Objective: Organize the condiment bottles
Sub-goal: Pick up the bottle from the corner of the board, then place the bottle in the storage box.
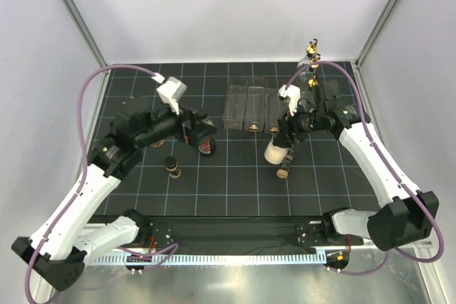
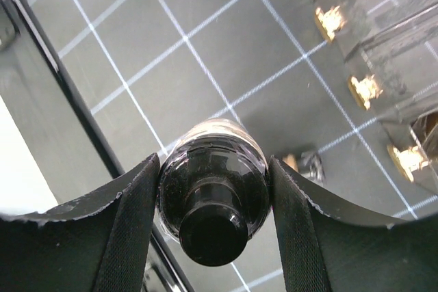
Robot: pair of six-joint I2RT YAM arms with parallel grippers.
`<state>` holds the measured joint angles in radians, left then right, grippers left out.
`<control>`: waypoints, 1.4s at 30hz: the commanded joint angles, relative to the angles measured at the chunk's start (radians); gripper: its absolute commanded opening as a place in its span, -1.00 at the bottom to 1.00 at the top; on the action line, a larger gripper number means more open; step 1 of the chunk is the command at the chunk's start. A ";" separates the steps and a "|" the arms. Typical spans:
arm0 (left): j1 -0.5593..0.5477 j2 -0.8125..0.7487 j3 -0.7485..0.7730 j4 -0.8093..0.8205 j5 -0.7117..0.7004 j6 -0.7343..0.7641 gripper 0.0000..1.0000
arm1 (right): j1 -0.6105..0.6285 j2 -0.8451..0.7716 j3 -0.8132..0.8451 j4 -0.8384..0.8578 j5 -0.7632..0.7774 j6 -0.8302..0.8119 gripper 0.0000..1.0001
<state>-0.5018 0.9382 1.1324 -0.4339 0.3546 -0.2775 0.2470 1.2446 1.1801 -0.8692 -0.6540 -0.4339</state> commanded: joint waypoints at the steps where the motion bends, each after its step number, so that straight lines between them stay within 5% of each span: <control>1: -0.102 0.022 0.058 0.012 -0.092 0.034 1.00 | 0.011 0.007 0.072 0.147 -0.027 0.155 -0.92; 16: -0.437 0.277 0.118 0.060 -0.388 0.123 0.99 | 0.040 0.081 0.115 0.187 -0.073 0.366 -0.92; 42: -0.491 0.616 0.230 0.135 -0.379 0.149 0.99 | 0.063 0.110 0.098 0.256 -0.206 0.501 -0.92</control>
<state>-0.9871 1.5387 1.3239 -0.3496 -0.0406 -0.1440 0.3042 1.3705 1.2476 -0.6857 -0.7780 0.0208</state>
